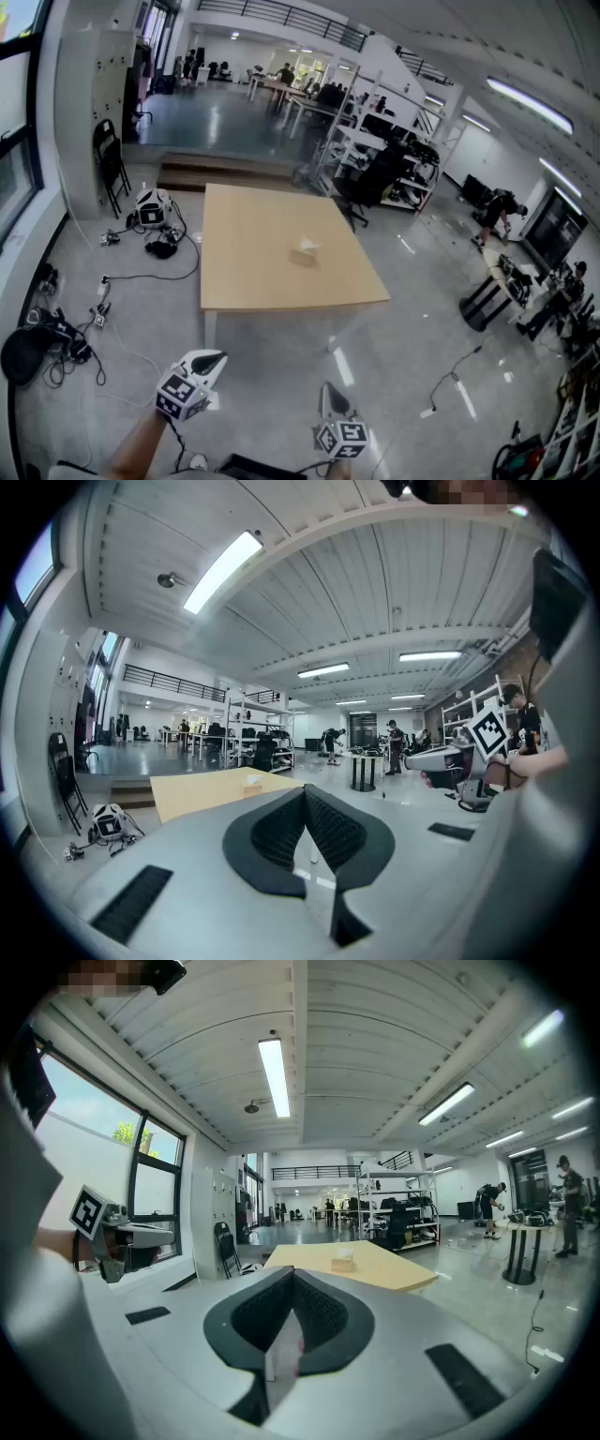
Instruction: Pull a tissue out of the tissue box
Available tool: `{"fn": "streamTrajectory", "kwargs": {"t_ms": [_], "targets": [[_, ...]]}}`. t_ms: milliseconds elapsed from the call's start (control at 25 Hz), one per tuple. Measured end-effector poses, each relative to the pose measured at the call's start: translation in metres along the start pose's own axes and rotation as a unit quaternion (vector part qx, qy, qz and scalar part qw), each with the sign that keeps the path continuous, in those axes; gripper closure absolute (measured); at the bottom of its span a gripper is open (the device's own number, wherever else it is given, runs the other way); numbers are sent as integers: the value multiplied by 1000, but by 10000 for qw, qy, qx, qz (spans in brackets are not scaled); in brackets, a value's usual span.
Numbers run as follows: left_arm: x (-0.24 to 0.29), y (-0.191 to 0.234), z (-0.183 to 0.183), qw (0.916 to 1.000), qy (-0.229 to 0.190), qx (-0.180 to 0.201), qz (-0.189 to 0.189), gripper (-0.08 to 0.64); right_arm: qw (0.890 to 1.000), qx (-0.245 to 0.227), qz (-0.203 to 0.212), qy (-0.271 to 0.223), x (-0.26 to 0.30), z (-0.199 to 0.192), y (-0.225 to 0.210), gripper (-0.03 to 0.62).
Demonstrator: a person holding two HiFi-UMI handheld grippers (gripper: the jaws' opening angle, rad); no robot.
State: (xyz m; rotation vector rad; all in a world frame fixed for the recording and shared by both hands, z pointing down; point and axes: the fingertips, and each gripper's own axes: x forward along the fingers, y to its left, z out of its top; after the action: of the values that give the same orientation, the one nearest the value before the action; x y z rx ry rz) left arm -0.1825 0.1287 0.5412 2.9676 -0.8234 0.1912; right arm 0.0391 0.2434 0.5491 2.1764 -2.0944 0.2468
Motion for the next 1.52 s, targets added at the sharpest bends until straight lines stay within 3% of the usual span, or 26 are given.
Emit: {"fn": "streamTrajectory", "kwargs": {"t_ms": [360, 960, 1520], "targets": [[6, -7, -1, 10000, -20, 1, -11, 552, 9998, 167, -114, -43, -1, -2, -12, 581], [23, -30, -12, 9999, 98, -18, -44, 552, 9999, 160, 2, 45, -8, -16, -32, 581], [32, -52, -16, 9998, 84, -74, 146, 552, 9996, 173, 203, 12, -11, -19, -48, 581]]}}
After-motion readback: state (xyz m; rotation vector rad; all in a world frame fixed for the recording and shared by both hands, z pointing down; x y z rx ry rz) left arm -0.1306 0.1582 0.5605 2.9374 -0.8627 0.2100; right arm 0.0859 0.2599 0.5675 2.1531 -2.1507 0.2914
